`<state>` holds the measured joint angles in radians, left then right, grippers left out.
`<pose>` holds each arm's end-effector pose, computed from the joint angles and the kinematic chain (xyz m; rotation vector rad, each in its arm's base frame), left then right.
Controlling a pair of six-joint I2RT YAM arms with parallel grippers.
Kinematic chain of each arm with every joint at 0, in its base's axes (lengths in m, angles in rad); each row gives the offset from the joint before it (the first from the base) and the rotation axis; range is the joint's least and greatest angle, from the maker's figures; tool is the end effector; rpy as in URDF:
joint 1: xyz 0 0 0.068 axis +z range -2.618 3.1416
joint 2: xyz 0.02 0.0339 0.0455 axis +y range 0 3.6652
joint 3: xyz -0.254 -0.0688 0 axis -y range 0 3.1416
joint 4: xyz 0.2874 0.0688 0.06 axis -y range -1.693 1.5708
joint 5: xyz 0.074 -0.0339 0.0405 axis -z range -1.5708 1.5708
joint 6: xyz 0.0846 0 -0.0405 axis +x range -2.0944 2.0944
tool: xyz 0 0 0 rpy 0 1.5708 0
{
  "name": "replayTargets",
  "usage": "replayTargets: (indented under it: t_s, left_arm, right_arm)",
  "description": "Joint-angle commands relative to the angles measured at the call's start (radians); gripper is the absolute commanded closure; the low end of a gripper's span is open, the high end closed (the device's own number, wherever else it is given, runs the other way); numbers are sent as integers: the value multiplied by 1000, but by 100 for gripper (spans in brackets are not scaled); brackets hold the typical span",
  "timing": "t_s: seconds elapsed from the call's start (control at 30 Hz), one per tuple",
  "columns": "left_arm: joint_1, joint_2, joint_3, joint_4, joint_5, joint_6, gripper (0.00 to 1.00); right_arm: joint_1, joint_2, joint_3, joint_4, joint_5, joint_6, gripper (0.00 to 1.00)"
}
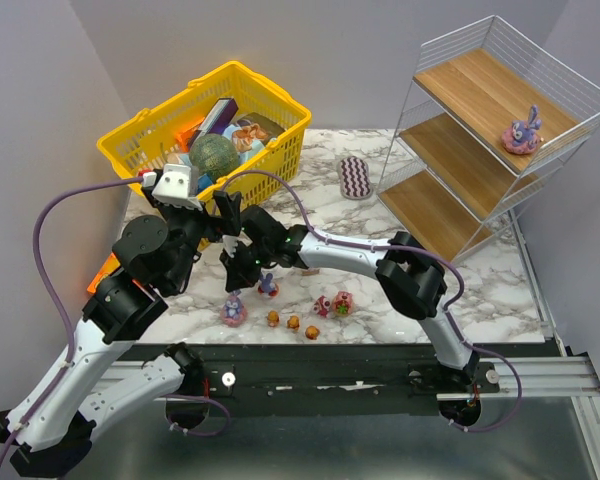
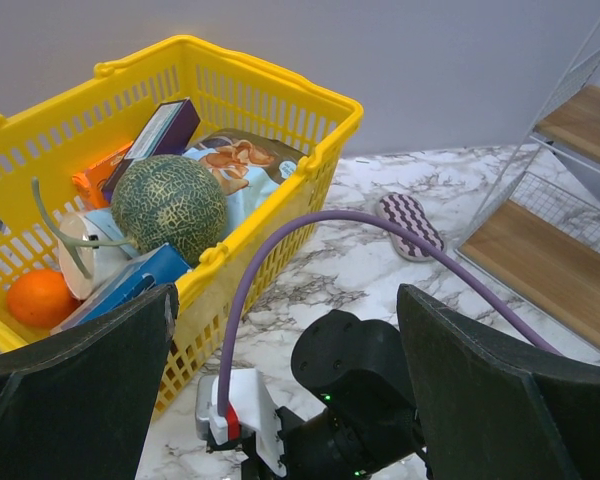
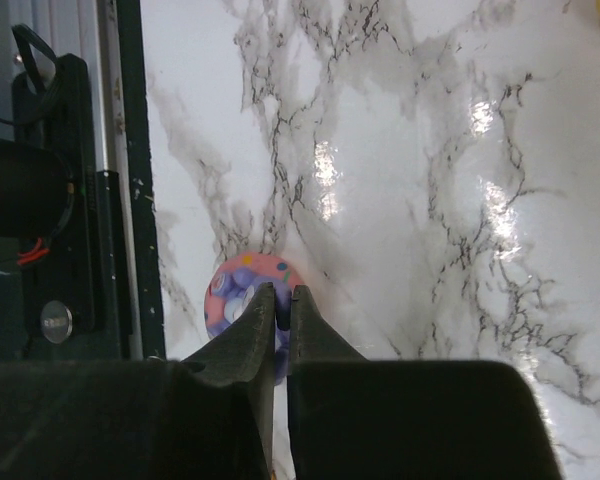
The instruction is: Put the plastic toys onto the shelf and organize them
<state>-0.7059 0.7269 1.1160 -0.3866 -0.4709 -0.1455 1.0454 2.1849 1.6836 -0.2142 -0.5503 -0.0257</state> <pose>0.1944 -0.1153 0.4472 0.0696 1.5749 -0.2996 0.2413 0.5045 0.1397 -1.4979 1.9160 1.1309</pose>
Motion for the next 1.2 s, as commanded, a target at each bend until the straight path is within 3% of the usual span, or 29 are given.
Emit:
replayTargets:
  t_s: [0.0, 0.03, 0.53, 0.63, 0.67, 0.7, 0.77, 0.87, 1.03, 1.17]
  left_arm:
    - [5, 2, 1, 5, -8, 17, 1]
    - [5, 2, 1, 5, -9, 18, 1]
    - [5, -35, 5, 20, -23, 15, 1]
    - [6, -43, 19, 23, -18, 20, 1]
    - [5, -43, 24, 29, -14, 21, 1]
    - [5, -46, 30, 32, -5, 21, 1]
    - [5, -38, 39, 38, 23, 23, 1]
    - [5, -8, 70, 37, 90, 17, 1]
    - [6, 104, 148, 34, 196, 7, 1]
    - [8, 230, 217, 103, 452, 63, 1]
  right_arm:
    - [1, -7, 18, 19, -37, 17, 96]
    - [1, -11, 19, 19, -22, 18, 100]
    - [-30, -180, 122, -85, 142, 24, 100]
    - [-68, -209, 258, -235, 130, -12, 99]
    - [-87, -206, 305, -357, 124, -54, 100]
    - [-99, -203, 423, -426, 121, -80, 100]
    - [-136, -201, 522, -601, 151, -140, 100]
    - [-212, -252, 584, -709, 193, -180, 100]
    - [-329, -434, 521, -743, 205, -175, 100]
    - [-364, -516, 488, -774, 223, -157, 100]
